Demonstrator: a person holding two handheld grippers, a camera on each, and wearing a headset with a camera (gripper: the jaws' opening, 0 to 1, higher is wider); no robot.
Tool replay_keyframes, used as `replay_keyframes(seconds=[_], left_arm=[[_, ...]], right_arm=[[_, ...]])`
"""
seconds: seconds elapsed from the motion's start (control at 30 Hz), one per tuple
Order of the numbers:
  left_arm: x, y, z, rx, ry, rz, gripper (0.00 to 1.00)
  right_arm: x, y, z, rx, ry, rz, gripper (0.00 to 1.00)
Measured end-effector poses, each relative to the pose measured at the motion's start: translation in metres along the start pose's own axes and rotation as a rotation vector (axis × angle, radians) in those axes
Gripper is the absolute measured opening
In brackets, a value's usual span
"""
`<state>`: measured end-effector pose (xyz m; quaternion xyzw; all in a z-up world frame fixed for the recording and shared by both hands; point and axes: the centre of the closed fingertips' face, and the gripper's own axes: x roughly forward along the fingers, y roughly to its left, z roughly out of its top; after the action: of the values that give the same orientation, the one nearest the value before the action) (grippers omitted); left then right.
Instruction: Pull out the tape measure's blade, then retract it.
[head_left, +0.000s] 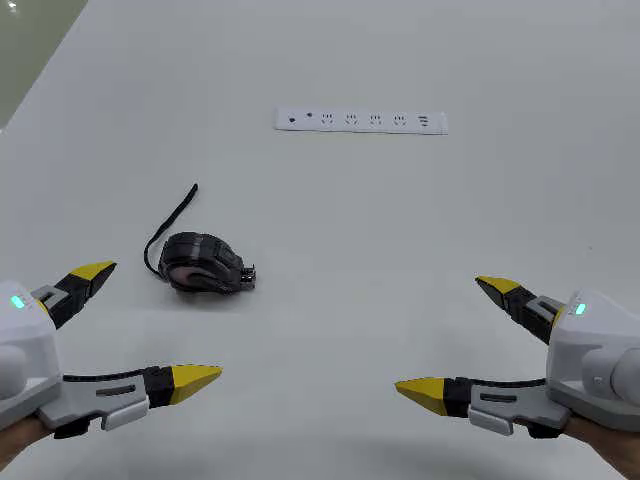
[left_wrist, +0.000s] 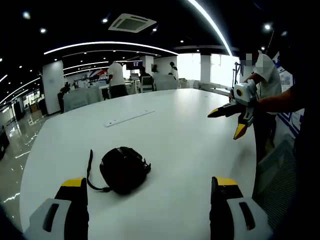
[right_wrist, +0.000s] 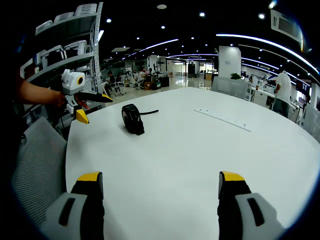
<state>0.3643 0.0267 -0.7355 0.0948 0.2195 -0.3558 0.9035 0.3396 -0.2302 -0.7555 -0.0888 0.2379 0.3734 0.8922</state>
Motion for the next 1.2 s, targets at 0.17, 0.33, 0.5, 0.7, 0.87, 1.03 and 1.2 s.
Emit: replay_keyframes(seconds=[0.17, 0.33, 0.5, 0.7, 0.87, 1.03, 1.2], left_arm=[[-0.0007, 0.0001, -0.0003, 0.001, 0.002, 0.000, 1.00], [-0.0008, 0.0003, 0.0001, 0.004, 0.003, -0.002, 1.00], [-0.0002, 0.0003, -0.0005, 0.008, 0.008, -0.006, 1.00], [0.0007, -0.0007, -0.0007, 0.008, 0.010, -0.010, 1.00], [0.0023, -0.0011, -0.0022, 0.012, 0.018, -0.018, 0.99], [0.0045, -0.0013, -0.0023, 0.021, 0.026, -0.030, 0.98], [0.0077, 0.0004, -0.0019, 0.036, 0.037, -0.044, 0.97]], right_arm=[[-0.0005, -0.0003, -0.0003, 0.000, 0.002, 0.000, 0.98], [-0.0003, -0.0010, -0.0001, -0.003, 0.005, -0.001, 0.98], [0.0001, -0.0008, -0.0005, -0.004, 0.008, 0.002, 0.97], [0.0005, -0.0010, -0.0009, -0.010, 0.013, 0.005, 0.97], [0.0005, -0.0009, -0.0022, -0.017, 0.021, 0.008, 0.97], [0.0015, -0.0013, -0.0031, -0.023, 0.028, 0.017, 0.96], [0.0036, -0.0005, -0.0042, -0.035, 0.039, 0.035, 0.95]])
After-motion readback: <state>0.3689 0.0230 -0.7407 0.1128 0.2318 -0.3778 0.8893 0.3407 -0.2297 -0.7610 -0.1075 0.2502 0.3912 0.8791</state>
